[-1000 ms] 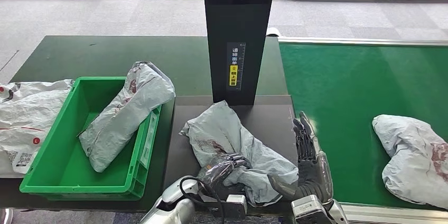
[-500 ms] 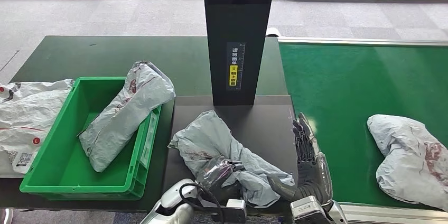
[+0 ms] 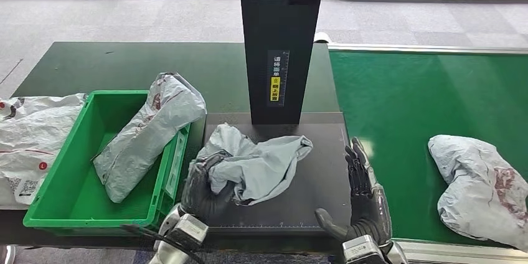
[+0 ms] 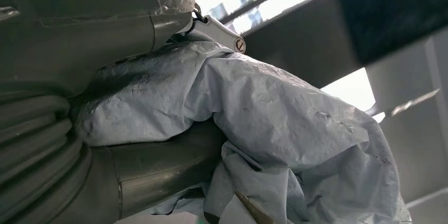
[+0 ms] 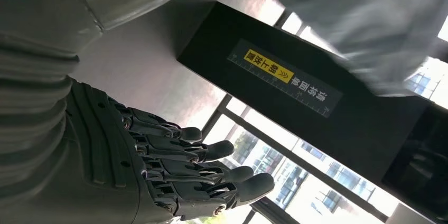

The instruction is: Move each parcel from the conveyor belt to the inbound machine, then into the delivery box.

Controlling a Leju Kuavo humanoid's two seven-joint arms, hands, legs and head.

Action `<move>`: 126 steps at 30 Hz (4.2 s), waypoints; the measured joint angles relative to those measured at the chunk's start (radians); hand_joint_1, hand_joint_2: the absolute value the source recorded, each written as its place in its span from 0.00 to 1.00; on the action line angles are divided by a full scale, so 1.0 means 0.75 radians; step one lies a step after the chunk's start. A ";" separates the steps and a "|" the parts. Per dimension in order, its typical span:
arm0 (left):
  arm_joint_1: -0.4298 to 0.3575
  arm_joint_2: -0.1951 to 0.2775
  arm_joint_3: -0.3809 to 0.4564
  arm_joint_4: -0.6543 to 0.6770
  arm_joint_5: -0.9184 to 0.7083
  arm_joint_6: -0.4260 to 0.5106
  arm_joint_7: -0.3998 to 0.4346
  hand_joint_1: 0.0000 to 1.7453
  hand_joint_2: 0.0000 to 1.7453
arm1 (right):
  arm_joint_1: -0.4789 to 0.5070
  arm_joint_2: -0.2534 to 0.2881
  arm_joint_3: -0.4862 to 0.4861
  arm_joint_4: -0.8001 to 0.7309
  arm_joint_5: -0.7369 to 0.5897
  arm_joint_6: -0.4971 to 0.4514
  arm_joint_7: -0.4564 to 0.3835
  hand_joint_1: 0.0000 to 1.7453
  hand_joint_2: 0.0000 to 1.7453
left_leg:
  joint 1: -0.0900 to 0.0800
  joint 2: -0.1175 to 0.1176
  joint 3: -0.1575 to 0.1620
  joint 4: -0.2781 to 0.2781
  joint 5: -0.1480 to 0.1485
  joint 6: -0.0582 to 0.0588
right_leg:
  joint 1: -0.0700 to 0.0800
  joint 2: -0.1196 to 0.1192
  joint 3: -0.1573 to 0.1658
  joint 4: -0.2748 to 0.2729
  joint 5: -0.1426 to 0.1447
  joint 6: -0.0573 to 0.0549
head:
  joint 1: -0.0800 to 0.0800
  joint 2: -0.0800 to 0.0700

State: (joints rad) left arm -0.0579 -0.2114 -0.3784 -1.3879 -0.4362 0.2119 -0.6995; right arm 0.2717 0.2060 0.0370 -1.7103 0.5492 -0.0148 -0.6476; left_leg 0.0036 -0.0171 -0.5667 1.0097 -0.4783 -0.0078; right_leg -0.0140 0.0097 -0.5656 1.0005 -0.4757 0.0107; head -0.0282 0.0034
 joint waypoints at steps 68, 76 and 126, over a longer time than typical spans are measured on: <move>-0.099 -0.021 0.682 -0.060 0.397 0.236 0.130 0.00 0.00 | 0.078 0.036 -0.024 -0.069 0.016 -0.030 -0.003 0.00 1.00 | -0.001 -0.004 0.018 -0.003 0.002 -0.004 | -0.001 -0.005 0.017 0.001 -0.003 -0.005 | 0.000 0.000; -0.054 -0.060 0.639 -0.084 0.390 0.283 0.146 0.00 0.00 | 0.072 0.039 -0.024 -0.069 0.021 -0.038 -0.003 0.00 1.00 | -0.001 -0.003 0.016 -0.003 0.002 -0.003 | 0.000 -0.004 0.015 0.000 -0.003 -0.004 | -0.001 0.000; 0.142 -0.104 0.509 -0.325 0.508 0.008 -0.002 0.00 0.00 | -0.791 -0.331 -0.651 1.556 1.075 -0.537 0.824 0.77 1.00 | -0.001 -0.003 0.008 -0.002 0.000 -0.002 | 0.000 -0.002 0.006 0.001 -0.001 -0.003 | 0.000 0.000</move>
State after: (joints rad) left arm 0.0484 -0.2897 0.0031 -1.6320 -0.0553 0.2182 -0.7007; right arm -0.3215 -0.0420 -0.4512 -0.5433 1.3553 -0.4178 -0.0295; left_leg 0.0031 -0.0190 -0.5609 1.0084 -0.4779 -0.0097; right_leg -0.0142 0.0085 -0.5608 1.0012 -0.4763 0.0082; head -0.0284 0.0034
